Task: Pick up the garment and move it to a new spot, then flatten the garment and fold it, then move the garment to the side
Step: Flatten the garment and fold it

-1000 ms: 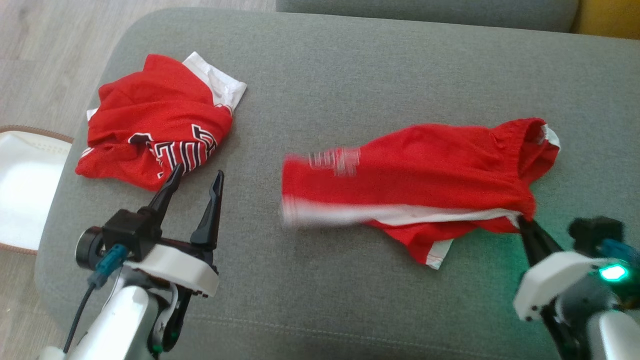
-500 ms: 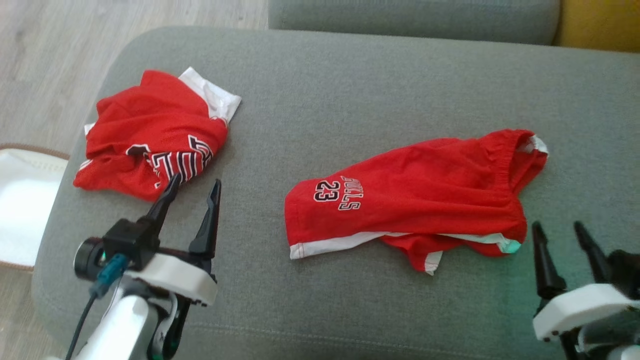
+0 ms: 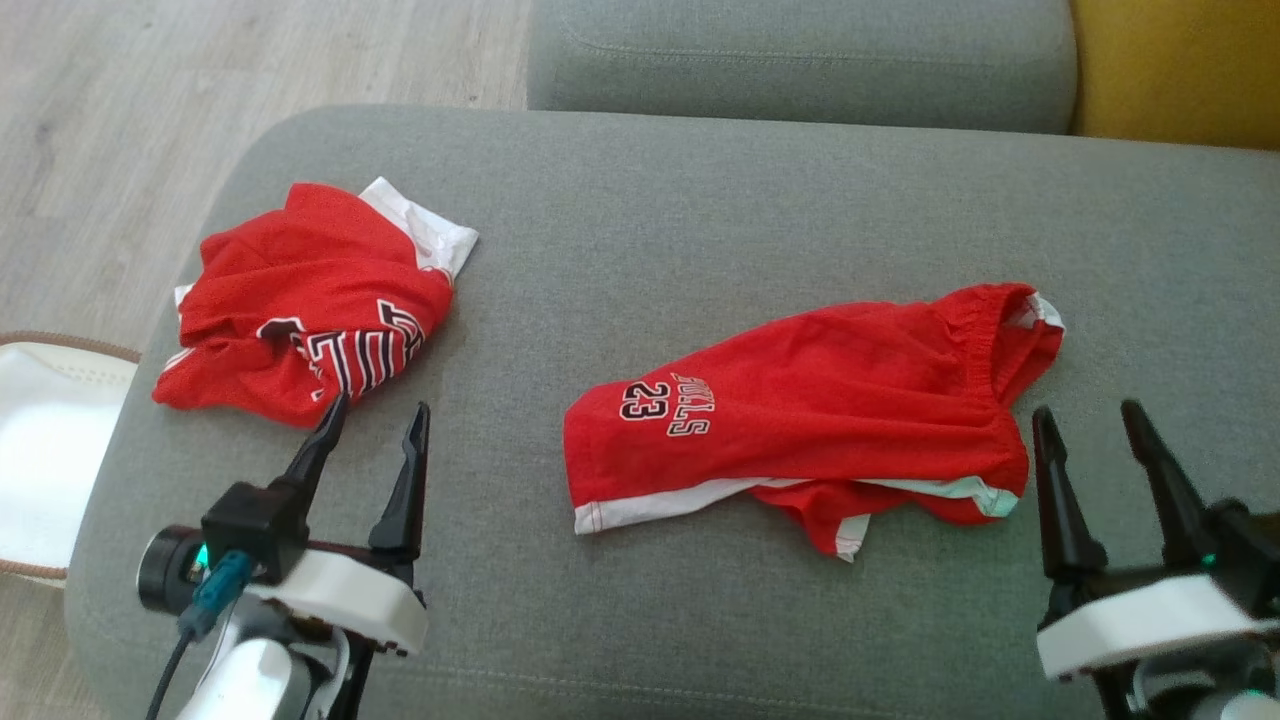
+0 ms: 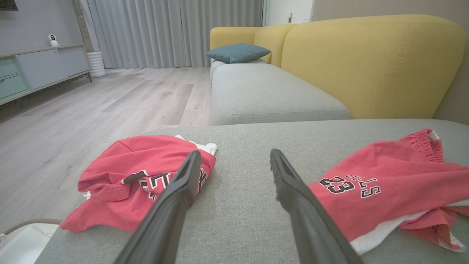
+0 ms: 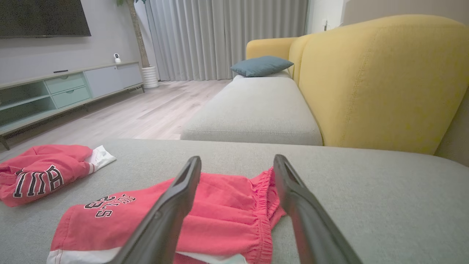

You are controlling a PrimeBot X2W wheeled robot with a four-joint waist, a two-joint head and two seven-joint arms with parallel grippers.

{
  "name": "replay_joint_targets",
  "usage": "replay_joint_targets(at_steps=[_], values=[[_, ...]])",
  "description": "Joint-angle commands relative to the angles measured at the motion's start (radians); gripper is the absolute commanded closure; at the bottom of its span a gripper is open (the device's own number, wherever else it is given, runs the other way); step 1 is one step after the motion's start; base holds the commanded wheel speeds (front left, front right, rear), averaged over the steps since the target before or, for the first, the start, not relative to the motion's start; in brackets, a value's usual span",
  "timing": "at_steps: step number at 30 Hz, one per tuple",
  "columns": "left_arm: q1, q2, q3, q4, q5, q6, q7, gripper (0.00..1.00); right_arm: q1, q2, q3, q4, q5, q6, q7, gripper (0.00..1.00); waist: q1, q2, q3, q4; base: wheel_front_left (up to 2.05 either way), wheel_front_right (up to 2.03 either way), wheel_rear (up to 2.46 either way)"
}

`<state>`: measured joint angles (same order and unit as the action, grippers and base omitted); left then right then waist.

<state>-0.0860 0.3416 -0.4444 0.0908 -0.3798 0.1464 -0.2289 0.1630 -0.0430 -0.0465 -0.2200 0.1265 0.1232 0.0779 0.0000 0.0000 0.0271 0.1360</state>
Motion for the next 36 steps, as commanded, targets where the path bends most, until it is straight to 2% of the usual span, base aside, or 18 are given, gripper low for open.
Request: replay_joint_targets(at_steps=[1,16,22,26,29,34,36], values=[[-0.032,0.028,0.044,-0.039,0.002,0.009,0.004,0.00,-0.003,-0.007,0.020,-0.027,0.013,0.008,-0.010,0.00,0.0000,0.0000,-0.003,0.001,0.00,0.00,0.00],[-0.020,0.043,0.042,-0.069,-0.001,0.028,0.020,0.00,-0.002,-0.007,0.011,0.021,0.065,0.008,-0.040,0.00,0.0000,0.0000,0.005,-0.007,0.00,0.00,0.00],[-0.035,0.047,0.022,-0.075,0.012,0.019,0.027,0.00,-0.011,-0.007,0.015,0.032,0.069,0.008,-0.043,0.00,0.0000,0.0000,0.011,-0.011,0.00,0.00,0.00],[-0.076,0.037,-0.027,-0.076,0.028,-0.014,0.055,0.00,-0.020,-0.007,0.021,0.028,0.067,0.008,-0.041,0.00,0.0000,0.0000,0.036,-0.014,0.00,0.00,0.00],[-0.113,0.010,-0.080,-0.057,0.022,-0.056,0.100,0.00,-0.032,-0.007,0.032,0.024,0.063,0.008,-0.036,0.00,0.0000,0.0000,0.065,-0.023,0.00,0.00,0.00],[-0.154,-0.047,-0.166,0.051,-0.029,-0.138,0.218,0.00,-0.059,-0.007,0.052,0.023,0.058,0.008,-0.030,0.00,0.0000,0.0000,0.120,-0.057,0.00,0.00,0.00],[-0.157,-0.057,-0.175,0.090,-0.046,-0.148,0.248,0.00,-0.067,-0.007,0.057,0.026,0.057,0.008,-0.030,0.00,0.0000,0.0000,0.134,-0.070,0.00,0.00,0.00]])
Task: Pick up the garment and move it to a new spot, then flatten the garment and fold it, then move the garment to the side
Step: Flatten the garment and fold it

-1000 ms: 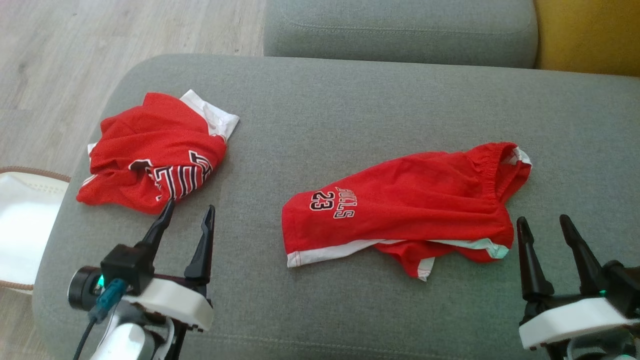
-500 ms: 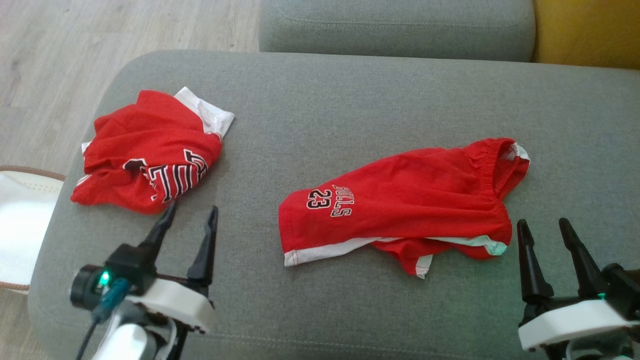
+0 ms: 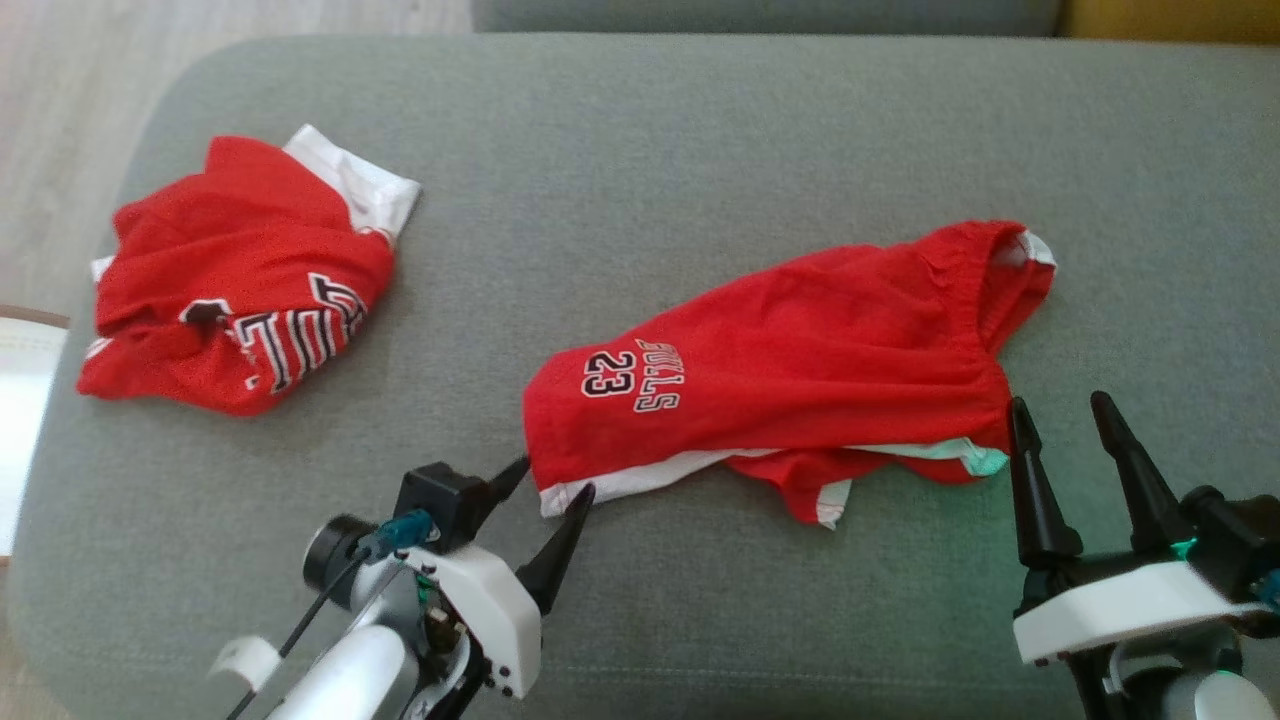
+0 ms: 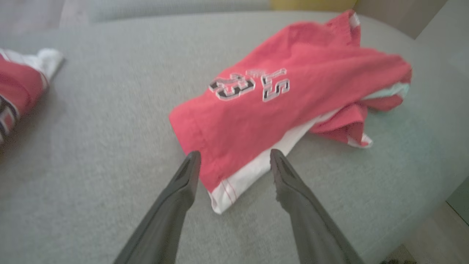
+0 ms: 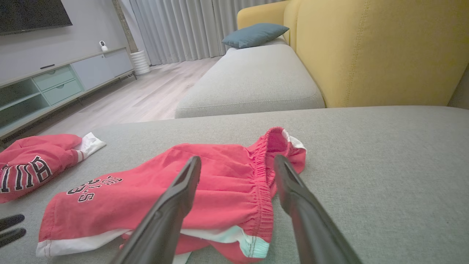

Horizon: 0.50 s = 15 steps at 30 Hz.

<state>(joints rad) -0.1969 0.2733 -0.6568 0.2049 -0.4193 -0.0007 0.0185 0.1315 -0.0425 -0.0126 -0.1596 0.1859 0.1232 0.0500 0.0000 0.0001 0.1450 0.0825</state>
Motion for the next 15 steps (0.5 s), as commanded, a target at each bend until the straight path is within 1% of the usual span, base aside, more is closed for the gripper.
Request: replay_joint_targets(at_steps=[1,6,10,11,12,15], values=[[-0.049,0.007,0.035,-0.006,-0.014,-0.003,0.012,0.00,-0.038,-0.008,0.023,-0.034,-0.001,0.008,-0.003,0.00,0.0000,-0.0001,0.022,-0.020,0.00,0.00,0.00],[-0.067,-0.004,0.035,0.062,-0.035,-0.009,0.038,0.00,-0.048,-0.008,0.021,-0.028,0.002,0.008,-0.006,0.00,0.0000,-0.0001,0.046,-0.038,0.00,0.00,0.00],[-0.081,-0.008,0.037,0.093,-0.051,-0.025,0.034,0.01,-0.050,-0.008,0.015,-0.015,-0.010,0.008,0.011,0.00,0.0000,-0.0001,0.058,-0.044,0.00,0.00,0.00],[-0.085,-0.009,0.037,0.098,-0.054,-0.030,0.031,0.67,-0.049,-0.008,0.015,-0.011,-0.016,0.008,0.022,0.00,0.0000,-0.0001,0.061,-0.044,0.00,0.00,0.00],[-0.088,-0.009,0.036,0.104,-0.057,-0.035,0.031,1.00,-0.048,-0.008,0.016,-0.006,-0.022,0.008,0.035,0.00,0.0000,-0.0001,0.063,-0.045,0.00,0.00,0.00],[-0.099,-0.009,0.033,0.115,-0.061,-0.045,0.025,1.00,-0.042,-0.008,0.018,0.016,-0.046,0.008,0.093,0.00,0.0000,-0.0001,0.071,-0.041,0.00,0.00,0.00]])
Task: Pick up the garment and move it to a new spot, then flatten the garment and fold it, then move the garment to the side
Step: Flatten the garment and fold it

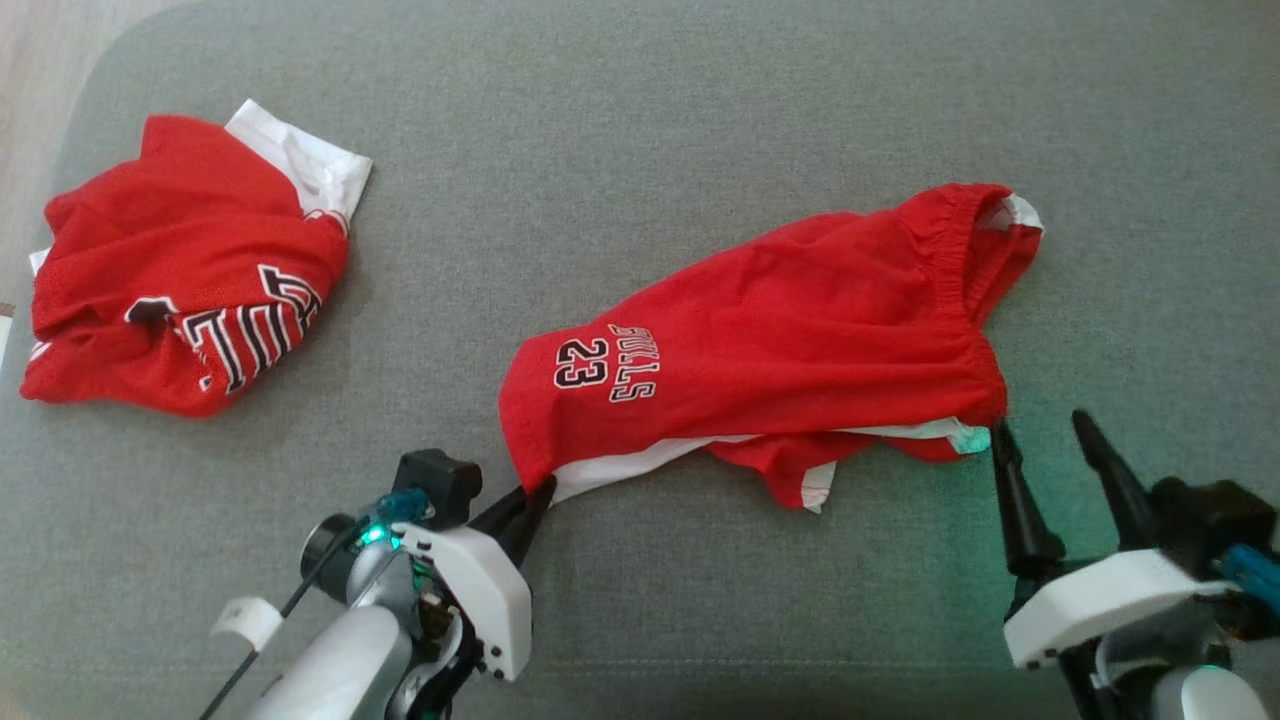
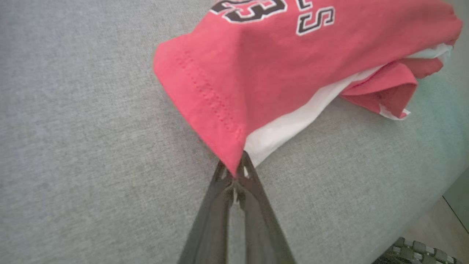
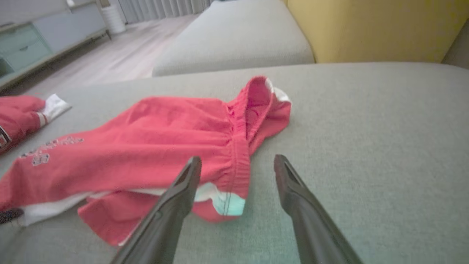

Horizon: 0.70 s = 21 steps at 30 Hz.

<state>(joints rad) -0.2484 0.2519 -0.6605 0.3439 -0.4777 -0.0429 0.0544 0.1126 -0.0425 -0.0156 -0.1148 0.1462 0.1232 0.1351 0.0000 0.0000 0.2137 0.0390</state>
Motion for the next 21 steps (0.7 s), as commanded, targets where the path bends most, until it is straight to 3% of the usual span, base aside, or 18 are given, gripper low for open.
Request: replay_joint_targets(at_steps=[1,8,17,18,19,20,21], values=[[-0.050,0.013,0.036,-0.021,-0.003,-0.006,-0.013,1.00,-0.022,-0.008,0.024,-0.023,-0.011,0.008,0.028,0.00,0.0000,0.0000,0.004,0.004,0.00,0.00,0.00],[-0.079,0.011,0.030,-0.012,0.003,-0.013,-0.035,1.00,-0.048,-0.008,0.032,0.029,-0.022,0.008,0.132,0.00,0.0000,0.0000,0.028,0.031,0.00,0.00,0.00],[-0.100,0.007,0.025,-0.009,0.010,-0.016,-0.071,1.00,-0.092,-0.008,0.029,0.074,-0.005,0.008,0.160,0.00,0.0000,0.0000,0.050,0.051,0.00,0.00,0.00],[-0.101,0.007,0.025,-0.010,0.011,-0.016,-0.077,1.00,-0.095,-0.008,0.030,0.079,0.000,0.008,0.164,0.31,0.0000,0.0000,0.051,0.052,0.00,0.00,0.00],[-0.102,0.007,0.025,-0.010,0.010,-0.016,-0.081,1.00,-0.099,-0.008,0.031,0.083,0.005,0.008,0.167,0.75,0.0000,0.0000,0.052,0.053,0.00,0.00,0.00],[-0.103,0.008,0.025,-0.012,0.011,-0.016,-0.084,1.00,-0.101,-0.008,0.032,0.087,0.009,0.008,0.171,1.00,0.0000,0.0000,0.053,0.053,0.00,0.00,0.00],[-0.104,0.010,0.025,-0.015,0.012,-0.016,-0.091,1.00,-0.102,-0.008,0.033,0.088,0.015,0.008,0.173,1.00,0.0000,0.0000,0.053,0.053,0.00,0.00,0.00]])
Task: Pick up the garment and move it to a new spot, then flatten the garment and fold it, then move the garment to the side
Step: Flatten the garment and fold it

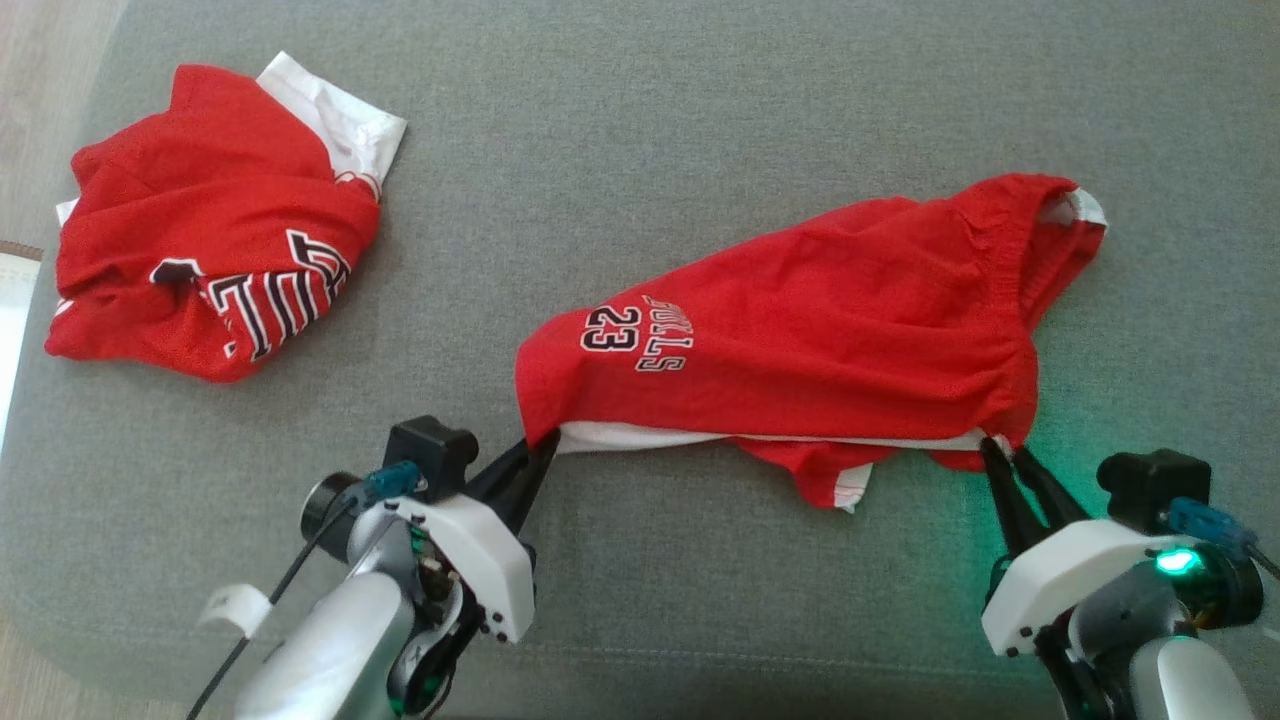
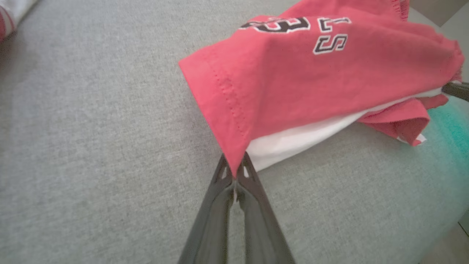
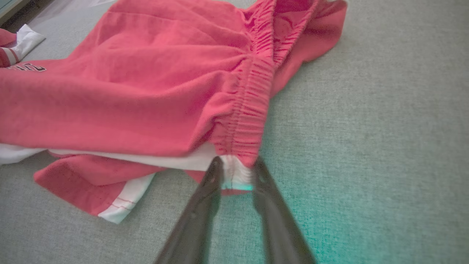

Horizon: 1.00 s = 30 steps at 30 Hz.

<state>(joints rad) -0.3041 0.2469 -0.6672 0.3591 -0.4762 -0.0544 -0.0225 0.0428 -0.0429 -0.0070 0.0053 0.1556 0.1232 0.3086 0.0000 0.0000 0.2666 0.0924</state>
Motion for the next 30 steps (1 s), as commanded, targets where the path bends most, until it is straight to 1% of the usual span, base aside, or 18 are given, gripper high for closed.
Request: replay_joint_targets(at_steps=[1,4,7,12,17,22,26,30], values=[[-0.049,0.016,0.032,-0.033,0.011,-0.004,-0.019,1.00,-0.034,-0.007,0.025,-0.032,0.009,0.008,-0.001,1.00,0.0000,0.0000,0.000,0.000,0.00,0.00,0.00],[-0.050,0.023,0.038,-0.052,0.016,0.000,-0.046,1.00,-0.035,-0.007,0.023,-0.052,0.019,0.008,-0.014,1.00,0.0000,0.0000,-0.007,0.000,0.00,0.00,0.00],[-0.050,0.032,0.053,-0.097,0.025,0.019,-0.082,1.00,-0.032,-0.007,0.019,-0.090,0.028,0.008,-0.035,1.00,0.0000,0.0000,-0.026,-0.003,0.00,0.00,0.00],[-0.052,0.069,0.099,-0.235,0.036,0.061,-0.117,1.00,-0.041,-0.007,0.015,-0.174,0.047,0.008,-0.050,1.00,0.0000,0.0000,-0.080,-0.009,0.00,0.00,0.00],[-0.087,0.114,0.150,-0.401,0.042,0.096,-0.094,1.00,-0.098,-0.007,0.016,-0.270,0.050,0.008,-0.057,1.00,0.0000,0.0000,-0.142,-0.006,0.00,0.00,0.00],[-0.184,0.160,0.199,-0.528,0.060,0.108,-0.043,1.00,-0.197,-0.030,0.002,-0.375,0.042,0.008,-0.038,1.00,0.0000,0.0000,-0.199,0.003,0.00,0.00,0.00],[-0.298,0.175,0.227,-0.564,0.062,0.098,0.002,1.00,-0.281,-0.061,-0.015,-0.455,0.050,0.008,0.006,1.00,0.0000,0.0000,-0.236,0.016,0.00,0.00,0.00],[-0.379,0.168,0.236,-0.580,0.058,0.096,0.038,1.00,-0.330,-0.080,-0.038,-0.506,0.064,0.008,0.055,1.00,0.0000,0.0000,-0.252,0.029,0.00,0.00,0.00]])
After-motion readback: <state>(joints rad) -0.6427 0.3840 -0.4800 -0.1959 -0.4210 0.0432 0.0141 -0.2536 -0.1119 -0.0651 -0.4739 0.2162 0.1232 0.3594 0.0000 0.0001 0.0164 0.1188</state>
